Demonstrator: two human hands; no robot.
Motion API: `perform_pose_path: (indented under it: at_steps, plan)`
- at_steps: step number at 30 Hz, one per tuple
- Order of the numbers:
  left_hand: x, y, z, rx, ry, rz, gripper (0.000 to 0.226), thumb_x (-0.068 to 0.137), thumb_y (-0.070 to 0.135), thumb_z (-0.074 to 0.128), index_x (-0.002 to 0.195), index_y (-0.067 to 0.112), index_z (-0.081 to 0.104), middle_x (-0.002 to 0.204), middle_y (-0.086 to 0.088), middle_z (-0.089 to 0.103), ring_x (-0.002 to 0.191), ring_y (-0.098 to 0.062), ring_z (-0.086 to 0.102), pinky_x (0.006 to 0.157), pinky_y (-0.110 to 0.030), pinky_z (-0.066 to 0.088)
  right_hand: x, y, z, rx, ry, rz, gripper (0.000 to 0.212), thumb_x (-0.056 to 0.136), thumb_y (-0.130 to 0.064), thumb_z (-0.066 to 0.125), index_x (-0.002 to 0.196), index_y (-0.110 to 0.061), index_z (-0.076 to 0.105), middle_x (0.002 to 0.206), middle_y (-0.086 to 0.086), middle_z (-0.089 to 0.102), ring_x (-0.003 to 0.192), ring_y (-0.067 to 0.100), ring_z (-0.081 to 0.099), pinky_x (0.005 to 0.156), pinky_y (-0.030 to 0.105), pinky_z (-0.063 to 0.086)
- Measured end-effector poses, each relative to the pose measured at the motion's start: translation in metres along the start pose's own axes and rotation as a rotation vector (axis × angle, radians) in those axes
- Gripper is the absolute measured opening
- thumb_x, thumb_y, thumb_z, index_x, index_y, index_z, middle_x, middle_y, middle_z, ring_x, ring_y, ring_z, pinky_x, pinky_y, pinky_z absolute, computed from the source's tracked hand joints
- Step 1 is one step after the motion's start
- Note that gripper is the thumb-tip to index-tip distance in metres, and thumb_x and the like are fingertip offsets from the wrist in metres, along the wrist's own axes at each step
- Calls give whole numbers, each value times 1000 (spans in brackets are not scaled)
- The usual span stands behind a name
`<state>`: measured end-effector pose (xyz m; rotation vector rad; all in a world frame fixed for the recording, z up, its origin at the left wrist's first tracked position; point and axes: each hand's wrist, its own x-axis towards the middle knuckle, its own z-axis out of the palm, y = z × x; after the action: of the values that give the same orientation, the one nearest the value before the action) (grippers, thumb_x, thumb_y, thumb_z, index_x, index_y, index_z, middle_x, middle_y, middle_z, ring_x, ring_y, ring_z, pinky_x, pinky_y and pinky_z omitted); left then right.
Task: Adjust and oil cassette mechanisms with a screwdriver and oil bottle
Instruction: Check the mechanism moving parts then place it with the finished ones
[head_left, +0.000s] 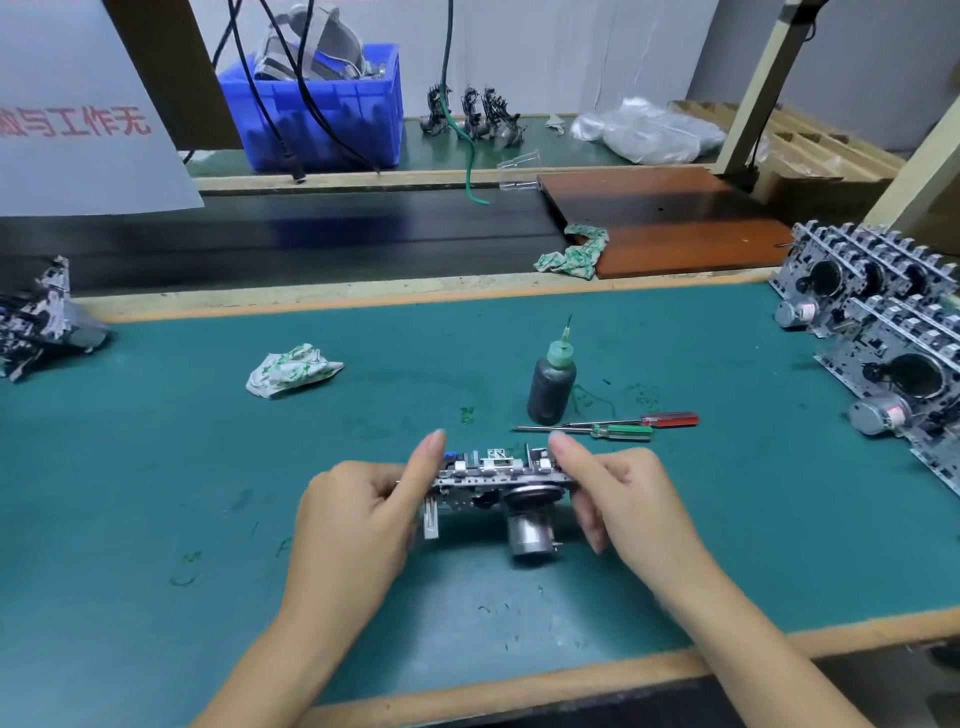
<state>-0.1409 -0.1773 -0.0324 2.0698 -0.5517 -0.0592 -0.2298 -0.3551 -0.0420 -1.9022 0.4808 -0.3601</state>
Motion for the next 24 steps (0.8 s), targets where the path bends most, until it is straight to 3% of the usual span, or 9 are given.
perform_pose_path:
  at_steps: [3,5,8,10,11,13,15,19,24]
  plan:
    - [5,-2,2,55,-45,-96,87,70,82,24,43,0,36,32,-7,35,38,-14,34,51,-32,38,6,-5,3,48,31,69,67,66,-72,50,33,-15,36,34,8,37,37,17,34,46,18,33]
    - [8,-4,2,92,-52,-106,87,71,81,20,43,0,33,36,-6,33,42,-18,36,58,-39,44,9,-6,2,15,18,65,69,68,-73,48,32,-15,35,33,7,37,37,16,34,47,15,33]
    - [9,-2,-3,339,-49,-48,82,72,79,7,47,5,33,40,-7,35,46,-28,42,57,-37,43,9,-3,-1,-117,7,13,78,74,-81,41,37,-13,30,36,-1,29,41,12,29,48,21,29]
    - [9,1,-7,520,38,45,75,75,77,7,50,13,38,40,-1,39,45,-20,43,46,-29,32,10,4,-8,-328,71,-108,65,72,-77,33,48,-17,34,45,-3,31,47,11,30,51,27,24]
    - [9,3,-10,545,85,97,69,76,76,12,53,18,43,45,5,43,48,-13,44,46,-26,29,11,6,-13,-366,71,-164,52,71,-74,37,54,-25,39,55,-7,41,55,10,39,54,26,29]
    - [10,7,-13,431,95,214,49,80,71,29,67,29,52,65,17,53,66,-6,51,54,-26,37,12,9,-20,-261,-90,-204,30,68,-64,54,82,-38,51,89,-18,53,90,2,53,76,21,42]
    - [14,11,-11,206,4,312,34,81,63,44,82,34,60,85,21,57,86,-3,53,75,-22,42,13,11,-22,-181,-252,-240,47,66,-54,67,108,-43,49,114,-25,49,115,1,47,92,12,36]
    - [22,24,1,53,-181,426,29,80,54,56,97,35,69,101,21,59,103,-2,51,90,-15,35,21,9,-16,-32,-260,-304,36,69,-42,72,103,-40,61,111,-18,58,115,8,52,94,14,38]
    - [24,26,15,27,-138,447,18,81,44,64,85,28,72,92,18,61,97,-3,52,85,-17,39,25,7,-16,32,-272,-262,29,66,-38,75,93,-34,65,102,-11,63,107,14,58,97,30,42]
